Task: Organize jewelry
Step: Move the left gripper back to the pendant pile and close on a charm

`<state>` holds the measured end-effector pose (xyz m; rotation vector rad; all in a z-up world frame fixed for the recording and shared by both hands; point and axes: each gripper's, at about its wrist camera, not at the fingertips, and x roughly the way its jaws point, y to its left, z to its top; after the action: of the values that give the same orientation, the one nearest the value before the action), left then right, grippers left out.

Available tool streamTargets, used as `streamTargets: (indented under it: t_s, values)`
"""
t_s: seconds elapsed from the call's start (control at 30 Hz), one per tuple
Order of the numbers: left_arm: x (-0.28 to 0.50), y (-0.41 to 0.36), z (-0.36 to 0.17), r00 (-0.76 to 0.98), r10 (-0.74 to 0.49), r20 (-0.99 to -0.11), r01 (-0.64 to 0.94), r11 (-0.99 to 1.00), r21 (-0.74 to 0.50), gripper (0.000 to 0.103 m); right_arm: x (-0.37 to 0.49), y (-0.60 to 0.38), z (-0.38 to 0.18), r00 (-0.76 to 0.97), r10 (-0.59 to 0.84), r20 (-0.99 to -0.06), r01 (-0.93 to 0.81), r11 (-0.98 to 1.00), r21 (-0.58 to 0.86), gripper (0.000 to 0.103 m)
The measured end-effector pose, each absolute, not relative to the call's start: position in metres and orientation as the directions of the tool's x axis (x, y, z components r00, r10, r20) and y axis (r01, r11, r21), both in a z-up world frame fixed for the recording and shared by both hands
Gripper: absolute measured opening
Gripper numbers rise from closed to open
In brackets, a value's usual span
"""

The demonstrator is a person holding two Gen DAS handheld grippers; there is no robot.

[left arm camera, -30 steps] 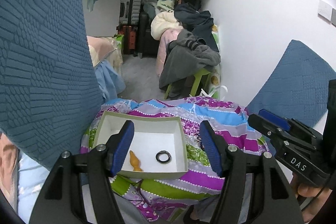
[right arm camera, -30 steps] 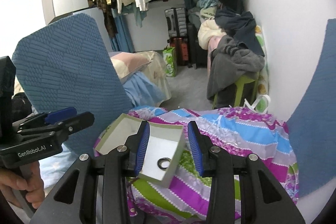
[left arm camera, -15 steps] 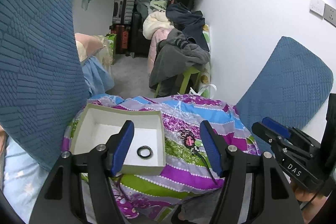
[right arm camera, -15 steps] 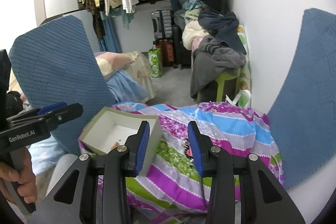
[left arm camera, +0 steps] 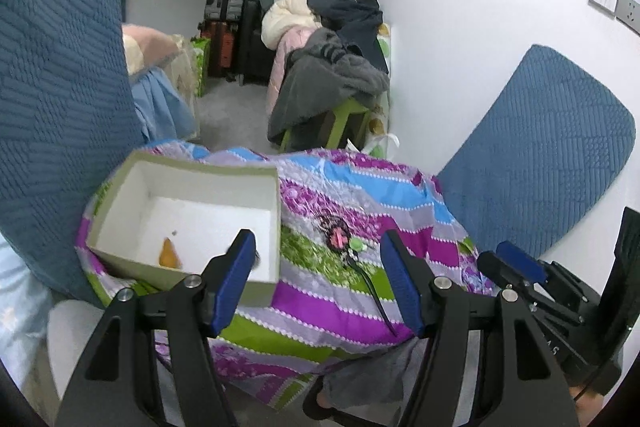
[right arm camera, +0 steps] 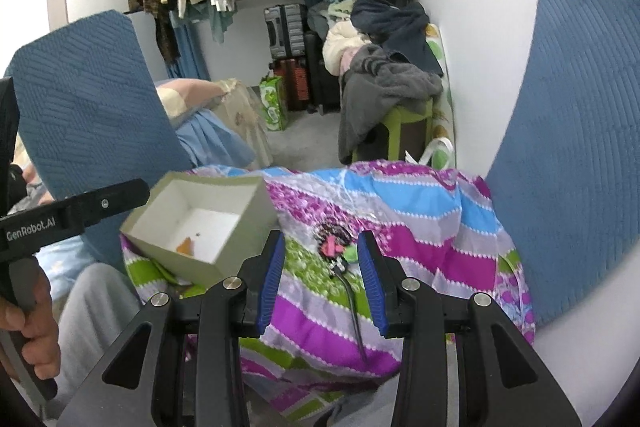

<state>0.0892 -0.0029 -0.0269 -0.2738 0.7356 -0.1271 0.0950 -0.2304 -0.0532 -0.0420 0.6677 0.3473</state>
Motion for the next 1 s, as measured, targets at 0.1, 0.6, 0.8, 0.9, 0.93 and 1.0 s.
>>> streamTargets:
  t_s: [0.1, 0.6, 0.8, 0.9, 0.93, 1.0]
  values:
    - [0.090, -0.010, -0.038, 0.723, -0.226, -0.653, 0.028, 0.954, -0.299, 0.065, 0.091, -0.239, -0.067, 0.725, 0.293, -0.623, -0.315, 0.946, 0.079, 0.035]
    - [0.134, -0.047, -0.102, 0.594, -0.344, -0.727, 0.078, 0.924, -0.374, 0.061, 0.134, -0.278, -0.141, 0.664, 0.304, -0.683, -0.209, 0.953, 0.220, 0.035]
    - [0.157, -0.070, -0.131, 0.534, -0.385, -0.753, 0.086, 0.910, -0.405, 0.057, 0.182, -0.284, -0.158, 0.638, 0.350, -0.686, -0.253, 0.937, 0.243, 0.035]
    - [0.169, -0.078, -0.147, 0.514, -0.385, -0.766, 0.077, 0.911, -0.406, 0.056, 0.203, -0.286, -0.167, 0.619, 0.376, -0.689, -0.278, 0.926, 0.255, 0.035]
    - [0.174, -0.081, -0.152, 0.508, -0.382, -0.772, 0.074, 0.912, -0.403, 0.055, 0.211, -0.285, -0.172, 0.607, 0.391, -0.692, -0.292, 0.919, 0.264, 0.034]
    - [0.185, -0.087, -0.165, 0.490, -0.381, -0.784, 0.056, 0.911, -0.408, 0.054, 0.223, -0.285, -0.181, 0.580, 0.420, -0.698, -0.308, 0.907, 0.289, 0.032]
